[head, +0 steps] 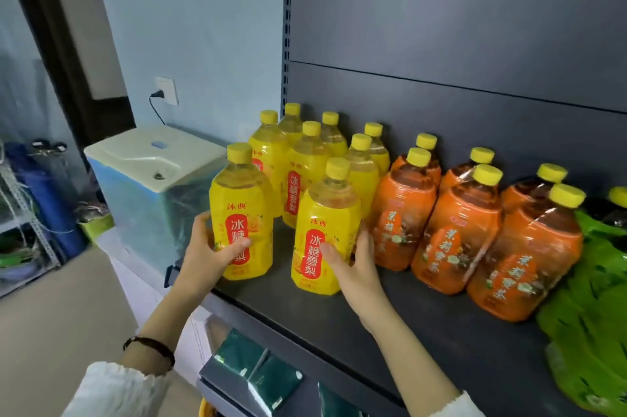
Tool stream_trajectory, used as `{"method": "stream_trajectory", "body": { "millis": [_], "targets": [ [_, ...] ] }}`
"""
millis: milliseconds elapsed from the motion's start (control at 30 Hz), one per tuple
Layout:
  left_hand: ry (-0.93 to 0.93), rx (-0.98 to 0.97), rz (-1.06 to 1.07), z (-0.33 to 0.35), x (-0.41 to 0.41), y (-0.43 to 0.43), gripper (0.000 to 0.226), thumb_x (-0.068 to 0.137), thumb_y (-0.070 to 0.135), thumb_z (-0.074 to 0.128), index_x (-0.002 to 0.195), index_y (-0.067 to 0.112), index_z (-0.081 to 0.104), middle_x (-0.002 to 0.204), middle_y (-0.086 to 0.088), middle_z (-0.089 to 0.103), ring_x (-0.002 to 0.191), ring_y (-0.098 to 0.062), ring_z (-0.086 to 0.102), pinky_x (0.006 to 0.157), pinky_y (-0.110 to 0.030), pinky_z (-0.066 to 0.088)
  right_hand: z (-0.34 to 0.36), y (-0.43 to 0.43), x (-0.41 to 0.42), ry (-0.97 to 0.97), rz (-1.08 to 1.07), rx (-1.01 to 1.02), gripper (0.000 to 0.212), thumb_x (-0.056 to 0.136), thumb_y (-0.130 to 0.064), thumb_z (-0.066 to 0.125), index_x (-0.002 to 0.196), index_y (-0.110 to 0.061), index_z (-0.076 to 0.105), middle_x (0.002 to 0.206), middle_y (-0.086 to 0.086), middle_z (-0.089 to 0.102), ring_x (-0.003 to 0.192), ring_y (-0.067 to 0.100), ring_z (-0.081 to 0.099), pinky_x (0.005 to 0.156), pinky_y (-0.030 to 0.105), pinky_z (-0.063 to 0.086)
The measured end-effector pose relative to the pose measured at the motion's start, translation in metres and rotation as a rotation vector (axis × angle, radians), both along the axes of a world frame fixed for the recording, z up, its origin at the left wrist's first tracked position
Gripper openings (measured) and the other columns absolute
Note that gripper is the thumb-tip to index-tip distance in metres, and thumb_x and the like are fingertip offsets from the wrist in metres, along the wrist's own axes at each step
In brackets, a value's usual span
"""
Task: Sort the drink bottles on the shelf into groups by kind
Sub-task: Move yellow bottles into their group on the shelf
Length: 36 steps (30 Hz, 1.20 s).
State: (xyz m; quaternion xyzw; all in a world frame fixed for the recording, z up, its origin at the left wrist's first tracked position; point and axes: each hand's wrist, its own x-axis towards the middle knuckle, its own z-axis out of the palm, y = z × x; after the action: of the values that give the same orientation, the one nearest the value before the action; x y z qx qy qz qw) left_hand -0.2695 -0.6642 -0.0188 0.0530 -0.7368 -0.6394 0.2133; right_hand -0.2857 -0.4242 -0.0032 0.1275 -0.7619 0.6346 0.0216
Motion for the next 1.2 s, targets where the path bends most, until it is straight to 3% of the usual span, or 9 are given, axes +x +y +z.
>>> {"method": "stream_trajectory", "body": {
  "millis": [100,267,567,767,867,967,1033,1133,1200],
  "targets": [
    [-0.019,0.012,-0.076,0.004,-0.024,-0.018,0.095,0.033,0.081,0.074,0.113,0.042,0.039,0.113,0.013,0.058,0.096,-0.006,0.064,0.071,-0.023,0.055,0.0,-0.025,-0.019,0.003,0.033,-0.024,0.094,0.06,-0.077,0.064,0.138,-0.058,0.016,0.146,-0.02,0.026,0.138,0.01,0.028,0.114,0.044,0.032],
    [-0.009,0.062,-0.175,0.008,-0.066,-0.037,0.091,0.039,0.074,0.078,0.116,0.039,0.043,0.117,0.008,0.06,0.096,0.002,0.065,0.067,-0.015,0.054,-0.005,-0.055,-0.045,-0.025,-0.002,-0.041,0.094,0.054,-0.085,0.062,0.132,-0.067,0.011,0.151,-0.022,0.022,0.141,0.01,0.025,0.113,0.047,0.033],
    [-0.021,0.076,-0.317,0.001,-0.092,-0.055,0.087,0.046,0.073,0.077,0.117,0.029,0.053,0.108,0.022,0.069,0.099,-0.001,0.065,0.074,-0.015,0.052,-0.011,-0.088,-0.054,-0.02,-0.17,-0.01,0.107,0.056,-0.084,0.059,0.145,-0.048,0.013,0.156,-0.015,0.014,0.145,0.014,0.018,0.114,0.049,0.032],
    [-0.064,0.029,-0.508,0.001,-0.094,-0.063,0.088,0.061,0.072,0.068,0.133,0.035,0.034,0.127,0.012,0.058,0.112,0.004,0.057,0.084,-0.013,0.048,-0.006,-0.089,-0.052,0.001,-0.17,-0.011,0.102,0.057,-0.085,0.057,0.145,-0.052,0.015,0.154,-0.02,0.018,0.143,0.008,0.02,0.115,0.041,0.03],
    [-0.115,-0.039,-0.633,0.01,-0.097,-0.069,0.076,0.076,0.06,0.061,0.135,0.038,0.019,0.127,0.023,0.043,0.104,0.018,0.053,0.085,-0.009,0.047,-0.008,-0.096,-0.043,-0.012,-0.194,-0.048,0.102,0.061,-0.086,0.053,0.147,-0.049,0.013,0.155,-0.02,0.018,0.143,0.006,0.02,0.116,0.038,0.026],
    [-0.209,-0.17,-0.721,0.015,-0.103,-0.086,0.072,0.079,0.062,0.059,0.135,0.047,0.018,0.137,0.018,0.042,0.118,0.008,0.049,0.104,-0.026,0.043,-0.008,-0.097,-0.032,-0.028,-0.171,-0.076,0.088,0.076,-0.071,0.055,0.149,-0.042,0.015,0.152,-0.02,0.026,0.138,0.001,0.028,0.112,0.028,0.03],
    [-0.215,-0.231,-0.666,0.016,-0.1,-0.09,0.077,0.075,0.068,0.061,0.138,0.045,0.023,0.139,0.013,0.045,0.123,-0.002,0.048,0.105,-0.033,0.042,-0.005,-0.094,-0.024,-0.088,-0.189,-0.078,0.072,0.087,-0.049,0.058,0.148,-0.036,0.022,0.144,-0.02,0.035,0.13,0.001,0.037,0.101,0.019,0.036],
    [-0.104,-0.224,-0.392,0.018,-0.08,-0.076,0.057,0.09,0.038,0.06,0.14,0.026,0.035,0.127,0.01,0.051,0.109,-0.007,0.053,0.084,-0.016,0.043,-0.01,-0.082,-0.011,-0.154,-0.305,-0.025,0.046,0.094,-0.031,0.058,0.137,-0.025,0.044,0.128,-0.011,0.054,0.117,0.01,0.053,0.082,0.013,0.042],
    [-0.046,-0.199,-0.174,0.015,-0.06,-0.064,0.047,0.091,0.025,0.062,0.133,0.014,0.044,0.123,0.003,0.054,0.105,-0.013,0.054,0.077,-0.015,0.041,-0.014,-0.069,0.004,-0.155,-0.374,-0.018,0.029,0.094,-0.027,0.057,0.123,-0.024,0.056,0.108,-0.004,0.064,0.109,0.016,0.06,0.081,0.016,0.044]
  ]
}}
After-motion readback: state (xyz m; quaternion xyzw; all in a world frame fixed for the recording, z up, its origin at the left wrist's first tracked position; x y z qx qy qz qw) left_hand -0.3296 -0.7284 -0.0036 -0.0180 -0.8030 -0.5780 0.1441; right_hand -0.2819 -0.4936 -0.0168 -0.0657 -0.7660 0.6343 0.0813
